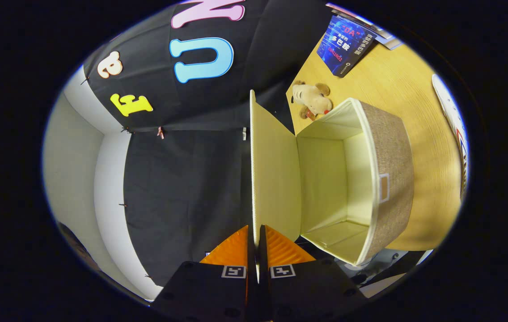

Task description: Open the storage box then place both shoes into the box .Put the left shoe in first, then the right shoe, with the right side of both shoes facing outward in a uniform manner.

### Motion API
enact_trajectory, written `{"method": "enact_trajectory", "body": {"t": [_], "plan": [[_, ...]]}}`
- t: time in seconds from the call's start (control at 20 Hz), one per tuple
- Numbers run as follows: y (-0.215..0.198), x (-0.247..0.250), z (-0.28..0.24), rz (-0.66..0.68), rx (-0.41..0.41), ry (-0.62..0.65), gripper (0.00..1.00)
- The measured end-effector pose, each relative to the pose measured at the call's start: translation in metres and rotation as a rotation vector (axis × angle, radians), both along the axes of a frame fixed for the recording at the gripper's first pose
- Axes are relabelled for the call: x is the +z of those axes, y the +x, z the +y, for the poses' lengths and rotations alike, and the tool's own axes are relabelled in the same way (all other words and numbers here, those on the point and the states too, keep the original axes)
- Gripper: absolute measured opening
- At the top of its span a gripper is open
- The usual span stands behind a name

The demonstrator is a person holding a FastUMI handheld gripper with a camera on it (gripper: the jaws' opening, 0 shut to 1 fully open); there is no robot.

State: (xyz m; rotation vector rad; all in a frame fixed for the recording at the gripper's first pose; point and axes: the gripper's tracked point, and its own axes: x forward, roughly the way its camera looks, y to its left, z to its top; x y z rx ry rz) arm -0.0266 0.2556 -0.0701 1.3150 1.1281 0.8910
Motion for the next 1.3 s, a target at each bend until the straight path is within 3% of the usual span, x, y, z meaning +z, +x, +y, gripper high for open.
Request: {"method": "enact_trajectory", "body": {"t": [0.65, 1.05, 1.3], "plan": [[0.024, 0.062, 0.158, -0.041, 0.012, -0.095, 0.05], [0.03, 0.035, 0.255, -0.048, -0.003, -0.175, 0.05], [0.024, 0.01, 0.288, -0.033, 0.021, -0.26, 0.05]]}}
